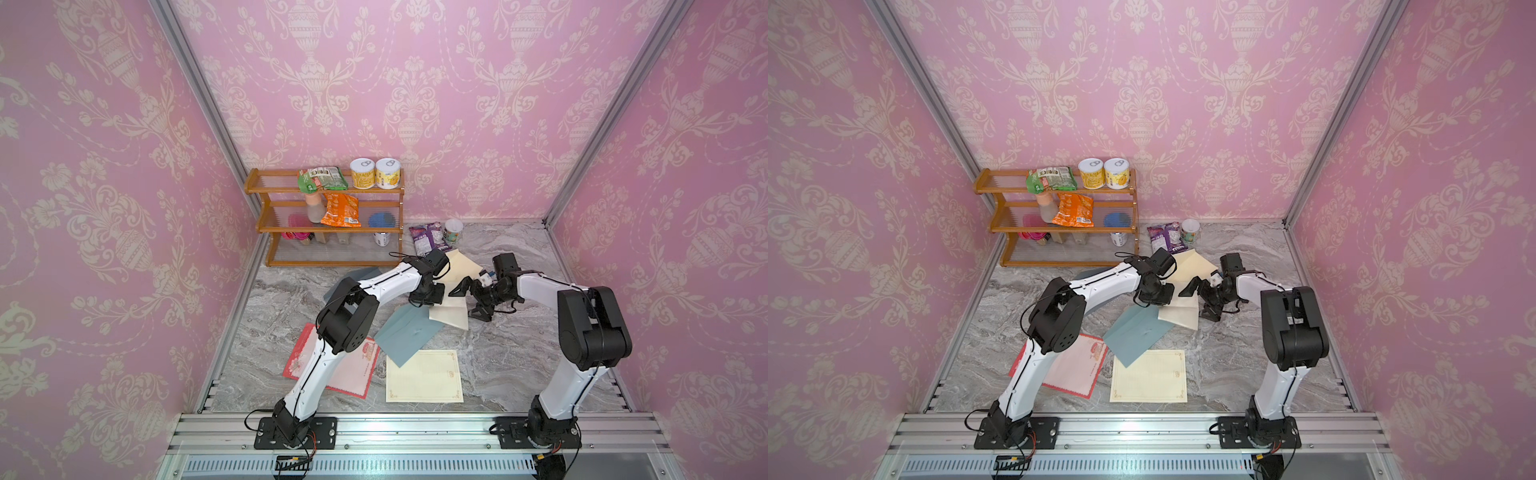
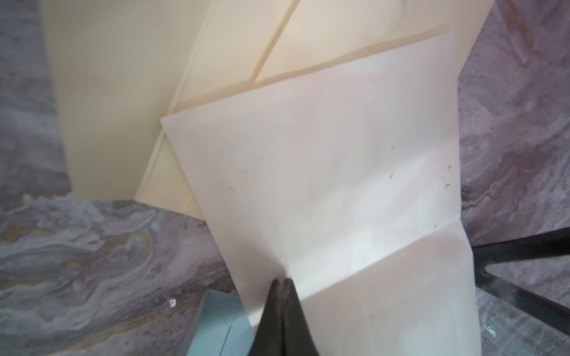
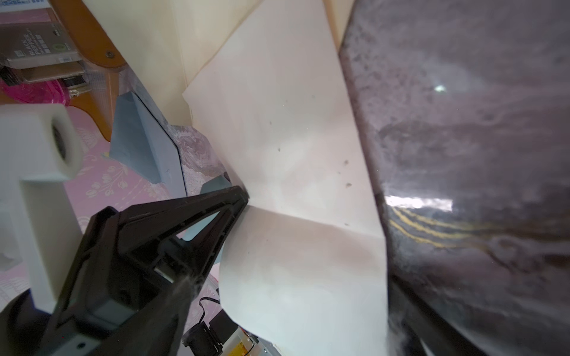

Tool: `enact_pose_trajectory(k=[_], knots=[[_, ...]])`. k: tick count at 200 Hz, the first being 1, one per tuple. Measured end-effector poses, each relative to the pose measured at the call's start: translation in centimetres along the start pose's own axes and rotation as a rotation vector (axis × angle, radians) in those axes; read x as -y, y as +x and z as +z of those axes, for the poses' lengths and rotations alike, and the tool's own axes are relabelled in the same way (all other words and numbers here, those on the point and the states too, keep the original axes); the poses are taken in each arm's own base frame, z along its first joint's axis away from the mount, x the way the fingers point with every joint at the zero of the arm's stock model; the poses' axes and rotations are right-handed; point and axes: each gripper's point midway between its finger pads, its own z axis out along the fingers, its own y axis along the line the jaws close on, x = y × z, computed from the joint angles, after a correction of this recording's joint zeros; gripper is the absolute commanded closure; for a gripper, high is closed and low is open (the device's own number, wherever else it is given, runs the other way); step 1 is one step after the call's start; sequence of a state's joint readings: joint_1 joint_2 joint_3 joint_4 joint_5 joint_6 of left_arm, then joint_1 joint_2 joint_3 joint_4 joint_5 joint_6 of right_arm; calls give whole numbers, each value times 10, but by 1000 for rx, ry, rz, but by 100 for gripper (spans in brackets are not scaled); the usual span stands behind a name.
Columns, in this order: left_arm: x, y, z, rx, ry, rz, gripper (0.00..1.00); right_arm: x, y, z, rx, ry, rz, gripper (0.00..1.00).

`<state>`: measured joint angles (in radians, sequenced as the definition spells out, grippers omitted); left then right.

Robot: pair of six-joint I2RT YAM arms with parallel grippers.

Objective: Fold the letter paper in half and place it into the envelope
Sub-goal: Fold the letter paper at the center of the board.

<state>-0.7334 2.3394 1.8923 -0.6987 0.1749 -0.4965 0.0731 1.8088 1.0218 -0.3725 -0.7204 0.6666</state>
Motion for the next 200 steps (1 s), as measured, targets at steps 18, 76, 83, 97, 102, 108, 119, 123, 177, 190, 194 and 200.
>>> enact_pose_trajectory(k=[18, 76, 83, 97, 102, 108, 119, 123, 177, 190, 194, 200], knots=[[0, 0, 0, 0, 5, -1, 100, 0, 0, -1, 6, -37, 20, 4], [2, 0, 1, -5, 23, -18, 100, 4, 4, 0, 24, -101, 81, 18], [2, 0, 1, -5, 26, -19, 100, 5, 6, 0, 23, -102, 89, 18], [3, 0, 2, -6, 29, -22, 100, 7, 10, -1, 22, -101, 100, 19], [3, -1, 2, -4, 31, -22, 100, 8, 12, -1, 21, -101, 103, 19], [3, -1, 2, -2, 33, -22, 100, 9, 14, -2, 19, -100, 106, 19], [4, -2, 2, -2, 37, -22, 100, 11, 17, -3, 15, -94, 112, 18], [5, -2, 3, -1, 38, -23, 100, 12, 19, -3, 14, -92, 114, 18], [6, -2, 3, -1, 45, -24, 100, 21, 33, -7, -3, -55, 143, 17], [6, -2, 3, -1, 45, -23, 100, 21, 33, -7, 0, -59, 143, 21], [6, -2, 3, -1, 45, -23, 100, 21, 33, -7, 1, -62, 140, 22], [6, -2, 3, -1, 45, -23, 100, 21, 33, -6, 2, -67, 141, 24]])
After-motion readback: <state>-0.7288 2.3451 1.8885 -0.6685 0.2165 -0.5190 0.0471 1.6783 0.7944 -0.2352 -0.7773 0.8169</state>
